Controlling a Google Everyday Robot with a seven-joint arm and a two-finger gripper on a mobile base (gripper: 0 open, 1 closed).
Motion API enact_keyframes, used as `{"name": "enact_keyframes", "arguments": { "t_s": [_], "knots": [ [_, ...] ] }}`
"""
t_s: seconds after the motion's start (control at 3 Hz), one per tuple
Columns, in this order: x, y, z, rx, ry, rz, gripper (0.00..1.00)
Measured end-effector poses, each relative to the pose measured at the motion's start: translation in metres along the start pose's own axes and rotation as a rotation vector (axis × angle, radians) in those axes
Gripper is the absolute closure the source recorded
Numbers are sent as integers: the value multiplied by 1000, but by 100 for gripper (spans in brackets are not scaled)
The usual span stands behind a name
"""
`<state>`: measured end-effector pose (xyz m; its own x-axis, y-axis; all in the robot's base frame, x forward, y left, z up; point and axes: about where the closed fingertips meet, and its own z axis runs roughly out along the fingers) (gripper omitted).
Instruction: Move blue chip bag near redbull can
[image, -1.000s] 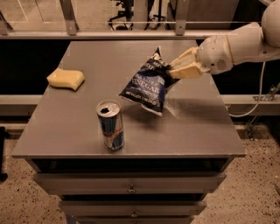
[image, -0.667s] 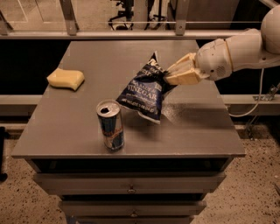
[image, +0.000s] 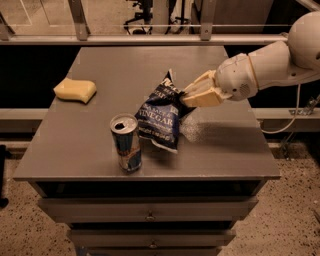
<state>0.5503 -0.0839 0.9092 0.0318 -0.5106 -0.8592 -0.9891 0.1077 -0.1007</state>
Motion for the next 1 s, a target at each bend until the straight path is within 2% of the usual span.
{"name": "enact_keyframes", "arguments": {
  "t_s": [1.0],
  "knots": [
    [10,5,13,-18,40,32,0]
  ]
}}
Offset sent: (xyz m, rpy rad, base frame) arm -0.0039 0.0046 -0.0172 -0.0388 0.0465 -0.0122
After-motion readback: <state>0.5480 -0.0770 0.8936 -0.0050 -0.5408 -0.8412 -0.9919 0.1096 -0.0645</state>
